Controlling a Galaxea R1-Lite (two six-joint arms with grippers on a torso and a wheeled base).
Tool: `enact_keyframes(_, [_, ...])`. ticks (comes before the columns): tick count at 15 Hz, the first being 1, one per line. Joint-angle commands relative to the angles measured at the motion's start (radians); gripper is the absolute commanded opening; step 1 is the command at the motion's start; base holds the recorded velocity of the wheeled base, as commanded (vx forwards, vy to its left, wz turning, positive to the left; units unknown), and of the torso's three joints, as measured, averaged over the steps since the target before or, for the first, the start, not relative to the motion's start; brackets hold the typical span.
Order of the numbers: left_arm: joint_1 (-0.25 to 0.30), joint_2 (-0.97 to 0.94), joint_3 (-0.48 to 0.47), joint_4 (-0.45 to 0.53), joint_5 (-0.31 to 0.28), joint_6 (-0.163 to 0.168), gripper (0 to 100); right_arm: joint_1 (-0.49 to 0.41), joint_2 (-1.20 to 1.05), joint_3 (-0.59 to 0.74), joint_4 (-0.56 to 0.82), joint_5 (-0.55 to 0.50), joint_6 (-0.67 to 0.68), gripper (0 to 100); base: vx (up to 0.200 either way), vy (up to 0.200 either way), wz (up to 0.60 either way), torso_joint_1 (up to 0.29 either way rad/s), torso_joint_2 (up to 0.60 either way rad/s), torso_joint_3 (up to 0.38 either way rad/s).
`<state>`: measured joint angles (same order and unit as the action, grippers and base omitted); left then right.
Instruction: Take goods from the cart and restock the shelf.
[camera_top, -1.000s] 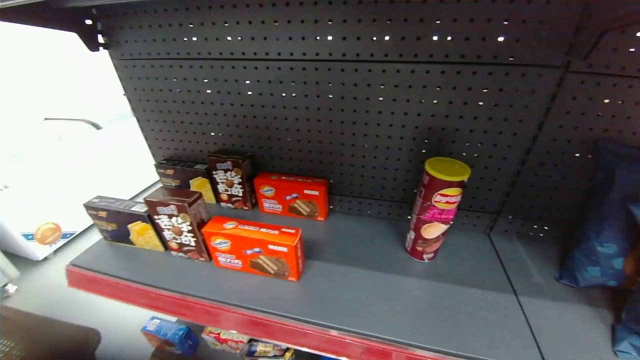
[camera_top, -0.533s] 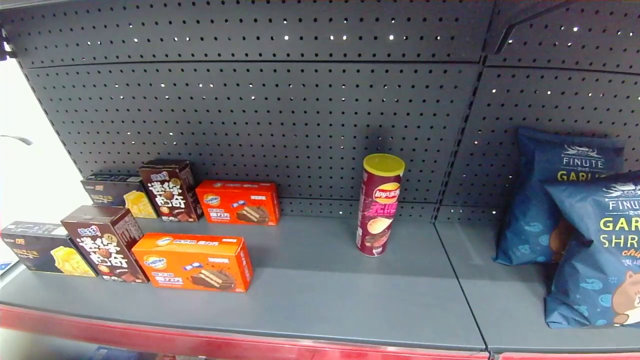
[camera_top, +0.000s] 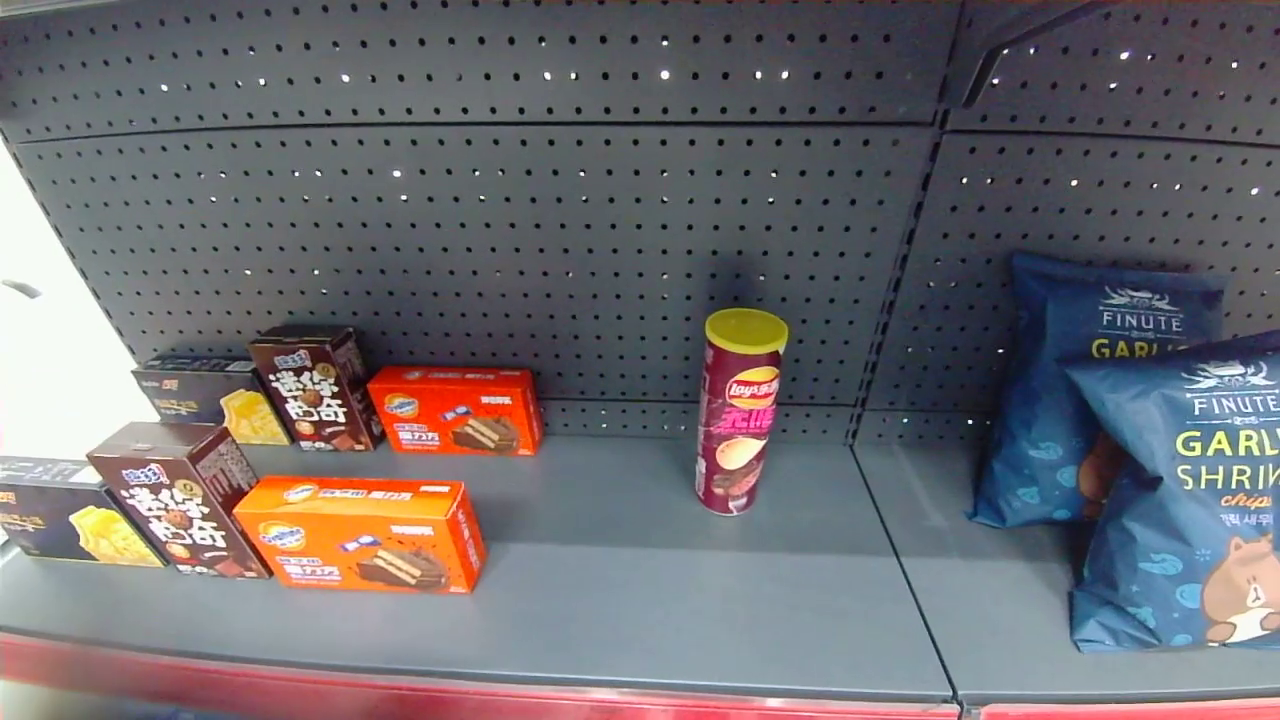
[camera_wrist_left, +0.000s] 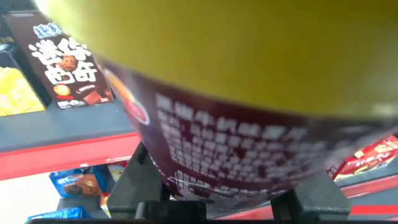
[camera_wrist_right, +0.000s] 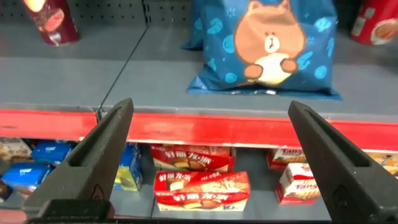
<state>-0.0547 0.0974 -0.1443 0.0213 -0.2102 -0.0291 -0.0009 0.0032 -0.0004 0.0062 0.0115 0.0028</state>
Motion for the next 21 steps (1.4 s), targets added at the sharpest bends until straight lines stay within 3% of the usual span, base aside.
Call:
enact_keyframes(1, [0.001, 0.001, -0.015, 0.000, 0.003, -0.002, 0, 0.007, 0.107, -0.001, -0.005, -0.005, 0.057, 100, 0.000, 0.000, 0.00, 0.000, 0.00, 0.000])
enact_keyframes(2, [0.001, 0.002, -0.023, 0.002, 0.005, -0.003, 0, 0.009, 0.196, -0.001, -0.006, -0.015, 0.095, 100, 0.000, 0.000, 0.00, 0.000, 0.00, 0.000])
enact_keyframes(4, [0.001, 0.002, -0.023, 0.002, 0.000, -0.023, 0, 0.039, 0.152, -0.079, -0.052, 0.024, -0.037, 100, 0.000, 0.000, 0.00, 0.000, 0.00, 0.000])
enact_keyframes(5, [0.001, 0.002, -0.012, 0.002, -0.001, -0.025, 0, 0.058, 0.307, -0.276, -0.005, 0.061, -0.044, 100, 0.000, 0.000, 0.00, 0.000, 0.00, 0.000])
enact_keyframes(6, [0.001, 0.002, -0.011, 0.002, -0.003, -0.025, 0, 0.073, 0.333, -0.300, 0.000, 0.074, -0.052, 100, 0.000, 0.000, 0.00, 0.000, 0.00, 0.000])
enact_keyframes(7, [-0.001, 0.005, -0.008, 0.002, -0.001, -0.026, 0, 0.137, 0.432, -0.475, 0.031, 0.148, -0.127, 100, 0.000, 0.000, 0.00, 0.000, 0.00, 0.000])
enact_keyframes(9, [-0.002, 0.005, -0.006, 0.002, -0.003, -0.029, 0, 0.191, 0.620, -0.635, 0.052, 0.179, -0.204, 100, 0.000, 0.000, 0.00, 0.000, 0.00, 0.000])
enact_keyframes(12, [-0.043, 0.019, -0.012, 0.002, 0.002, -0.031, 0, 0.294, 0.810, -0.645, 0.052, 0.200, -0.196, 100, 0.000, 0.000, 0.00, 0.000, 0.00, 0.000])
enact_keyframes(15, [-0.045, 0.016, -0.021, 0.002, 0.002, -0.031, 0, 0.413, 1.008, -0.678, 0.006, 0.197, -0.175, 100, 0.000, 0.000, 0.00, 0.000, 0.00, 0.000])
enact_keyframes(18, [-0.045, 0.016, -0.011, 0.002, 0.002, -0.031, 0, 0.461, 1.235, -0.799, -0.100, 0.196, -0.141, 100, 0.000, 0.000, 0.00, 0.000, 0.00, 0.000])
enact_keyframes(21, [-0.043, 0.016, -0.012, 0.002, 0.006, -0.031, 0, 0.510, 1.379, -0.932, -0.104, 0.160, -0.072, 100, 0.000, 0.000, 0.00, 0.000, 0.00, 0.000])
